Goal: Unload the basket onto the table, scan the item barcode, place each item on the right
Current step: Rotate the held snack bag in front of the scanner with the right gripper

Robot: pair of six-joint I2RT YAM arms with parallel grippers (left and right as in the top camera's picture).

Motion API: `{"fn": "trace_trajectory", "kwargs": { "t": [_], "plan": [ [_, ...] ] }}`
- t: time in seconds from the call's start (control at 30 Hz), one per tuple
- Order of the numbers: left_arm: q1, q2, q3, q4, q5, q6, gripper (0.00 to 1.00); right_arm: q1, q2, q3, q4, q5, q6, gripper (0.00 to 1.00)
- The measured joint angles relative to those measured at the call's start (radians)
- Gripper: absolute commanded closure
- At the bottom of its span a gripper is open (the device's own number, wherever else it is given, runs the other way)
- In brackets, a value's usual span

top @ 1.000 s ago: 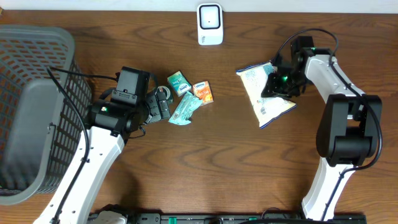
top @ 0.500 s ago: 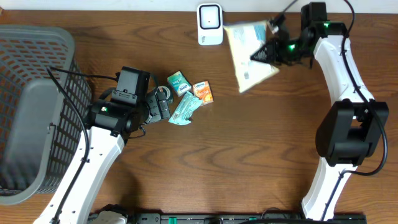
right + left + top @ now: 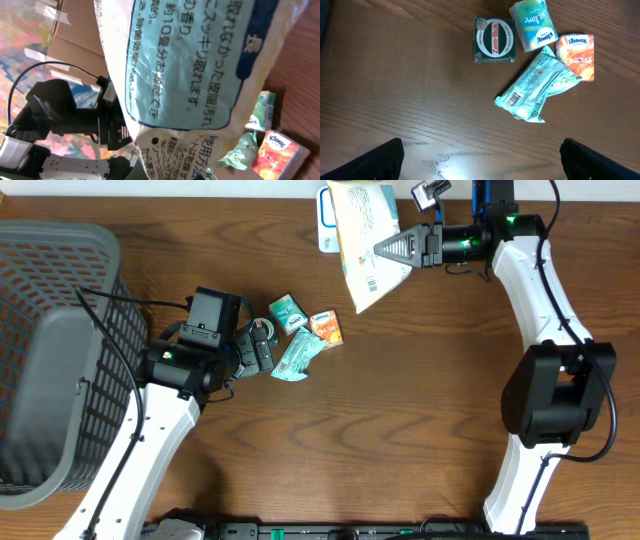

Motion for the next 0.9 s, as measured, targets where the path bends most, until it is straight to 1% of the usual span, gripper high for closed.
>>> {"fn": "trace_trajectory", "kwargs": {
  "t": [0.13,0.33,0.63,0.7,0.73,0.8,0.9],
  "plan": [
    [0.0,0.0,0.0,0.0,0.0,0.0,0.02,0.011,0.0,0.0,0.0,0.02,0.028,0.99],
    [0.0,0.0,0.0,0.0,0.0,0.0,0.02,0.034,0.0,0.0,-0.001,0.134,0.076,0.99],
    [0.0,0.0,0.0,0.0,0.0,0.0,0.02,0.055,0.0,0.0,-0.022,0.242,0.084,0.99],
    [0.0,0.0,0.0,0.0,0.0,0.0,0.02,0.056,0.0,0.002,-0.075,0.35,0.092,0.99],
    [0.0,0.0,0.0,0.0,0.0,0.0,0.02,0.056,0.0,0.002,-0.083,0.373,0.094,0.99],
    [0.0,0.0,0.0,0.0,0.0,0.0,0.02,0.061,0.0,0.002,-0.127,0.524,0.117,0.99],
    [0.0,0.0,0.0,0.0,0.0,0.0,0.02,0.076,0.0,0.002,-0.169,0.829,0.165,0.99]
  ]
}}
